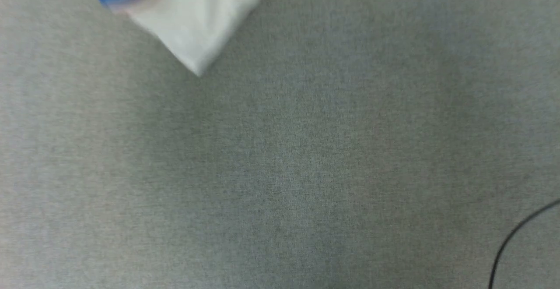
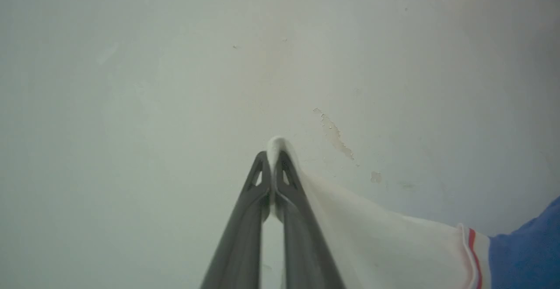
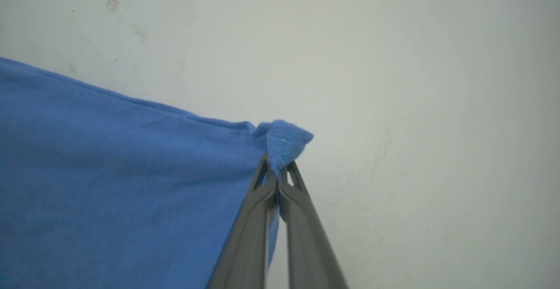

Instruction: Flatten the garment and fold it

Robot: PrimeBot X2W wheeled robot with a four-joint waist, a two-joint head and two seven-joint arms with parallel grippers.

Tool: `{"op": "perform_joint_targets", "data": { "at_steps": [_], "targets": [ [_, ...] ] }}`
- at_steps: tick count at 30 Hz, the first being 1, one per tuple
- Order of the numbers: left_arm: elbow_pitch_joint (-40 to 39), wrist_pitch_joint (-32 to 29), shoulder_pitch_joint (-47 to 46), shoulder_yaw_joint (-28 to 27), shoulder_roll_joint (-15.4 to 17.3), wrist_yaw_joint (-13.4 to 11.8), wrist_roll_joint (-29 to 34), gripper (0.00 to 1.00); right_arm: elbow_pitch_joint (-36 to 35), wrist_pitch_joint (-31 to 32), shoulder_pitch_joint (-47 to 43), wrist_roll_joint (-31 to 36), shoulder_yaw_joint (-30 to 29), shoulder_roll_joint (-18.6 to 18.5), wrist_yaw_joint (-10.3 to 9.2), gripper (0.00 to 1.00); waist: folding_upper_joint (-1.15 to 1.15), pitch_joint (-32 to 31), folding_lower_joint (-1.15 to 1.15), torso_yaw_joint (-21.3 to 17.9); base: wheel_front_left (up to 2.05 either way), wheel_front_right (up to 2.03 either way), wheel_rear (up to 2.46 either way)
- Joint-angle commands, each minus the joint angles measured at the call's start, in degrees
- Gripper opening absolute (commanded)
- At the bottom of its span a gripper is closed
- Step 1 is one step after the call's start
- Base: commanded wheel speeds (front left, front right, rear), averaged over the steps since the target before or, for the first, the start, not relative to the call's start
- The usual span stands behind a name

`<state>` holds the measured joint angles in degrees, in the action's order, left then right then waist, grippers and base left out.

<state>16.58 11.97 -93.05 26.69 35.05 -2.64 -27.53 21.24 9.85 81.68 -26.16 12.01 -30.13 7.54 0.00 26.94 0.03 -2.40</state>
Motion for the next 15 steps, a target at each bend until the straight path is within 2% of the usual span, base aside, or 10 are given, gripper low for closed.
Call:
{"op": "perform_joint_targets", "data": {
  "at_steps": [1, 8, 11, 15],
  "targets": [
    [2.1, 1.2, -2.8, 0.0, -0.8, 0.4, 1.2, 0.0, 2.5, -2.5, 2.6, 0.9, 0.0, 0.8, -0.05, 0.0, 0.0, 5.3, -0.03, -0.9, 0.0, 0.0, 0.0],
    [6.3, 3.0, -6.5, -0.4, -3.7, 1.9, 4.6, 0.0, 10.9, -10.1, 5.8, 1.7, 2.9, 3.1, -0.05, 0.0, 0.0, 6.9, -0.03, -0.2, 0.0, 0.0, 0.0],
    [6.2, 3.0, -3.1, -1.1, -4.8, 2.8, 4.9, 0.0, 13.6, -11.6, 4.7, 0.9, 4.4, 3.3, -0.05, 0.0, 0.0, 6.9, -0.03, 0.5, 0.0, 0.0, 0.0],
    [7.0, 3.0, 6.0, -1.4, -6.4, 3.7, 4.4, 0.0, 17.2, -13.8, 0.0, -0.2, 6.7, 3.9, -0.05, 0.0, 0.0, 5.0, -0.03, 1.6, 0.0, 0.0, 0.0]
  ]
}}
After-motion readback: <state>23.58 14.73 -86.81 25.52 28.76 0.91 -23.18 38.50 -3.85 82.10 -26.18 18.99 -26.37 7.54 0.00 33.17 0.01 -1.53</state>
